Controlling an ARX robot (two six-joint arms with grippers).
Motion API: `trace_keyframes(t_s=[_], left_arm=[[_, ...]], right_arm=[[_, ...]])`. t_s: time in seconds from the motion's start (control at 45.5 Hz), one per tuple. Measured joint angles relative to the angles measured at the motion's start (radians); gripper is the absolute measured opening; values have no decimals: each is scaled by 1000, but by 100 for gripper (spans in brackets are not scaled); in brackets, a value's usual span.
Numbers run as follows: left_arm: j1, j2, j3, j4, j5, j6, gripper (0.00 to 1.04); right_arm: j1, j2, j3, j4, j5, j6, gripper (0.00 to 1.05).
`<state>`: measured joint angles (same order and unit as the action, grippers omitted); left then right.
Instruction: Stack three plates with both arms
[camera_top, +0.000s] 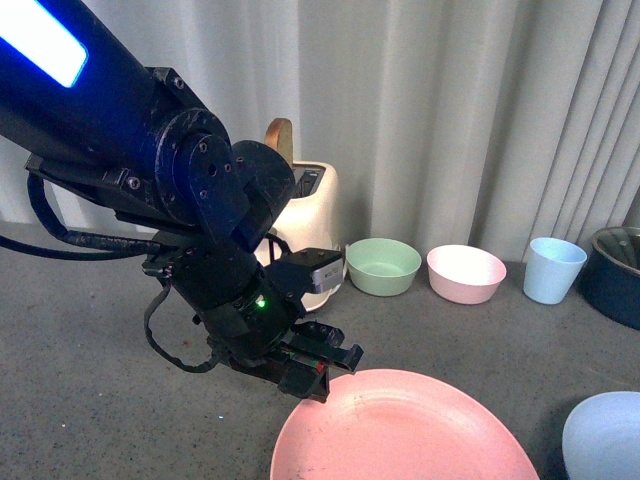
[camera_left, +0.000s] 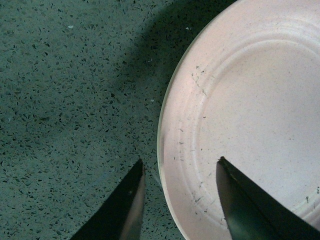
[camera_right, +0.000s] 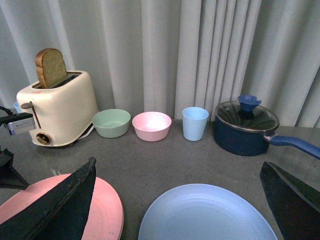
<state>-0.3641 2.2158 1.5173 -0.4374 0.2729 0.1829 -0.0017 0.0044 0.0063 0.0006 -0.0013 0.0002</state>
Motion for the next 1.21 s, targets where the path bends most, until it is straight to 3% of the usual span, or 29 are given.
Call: trace_keyframes(t_s=[0.176,0.308,0.615,0.681,0.725,0.835,1.076,1.208], left_arm=[[27,-56,-7,31,22,0,74],[71,-245,-110,179,-10,43,99],[144,-815,-587,490,-104,212,97],[145,-955,-771,784,-347,84,83],[161,-1047,-881,917,-426,-16,74],[208,-1191,-1056,1032,-435,-126,53],[257,-1314,-1254,1061,-371,-169,5],[284,-1390,-1320,1061,-352,-180,4]], right_arm=[[0,0,0,0,0,0,97],[0,0,0,0,0,0,97],[0,0,0,0,0,0,97],[0,0,0,0,0,0,97],[0,0,0,0,0,0,97],[0,0,0,0,0,0,97],[0,0,0,0,1,0,97],[0,0,0,0,0,0,97]])
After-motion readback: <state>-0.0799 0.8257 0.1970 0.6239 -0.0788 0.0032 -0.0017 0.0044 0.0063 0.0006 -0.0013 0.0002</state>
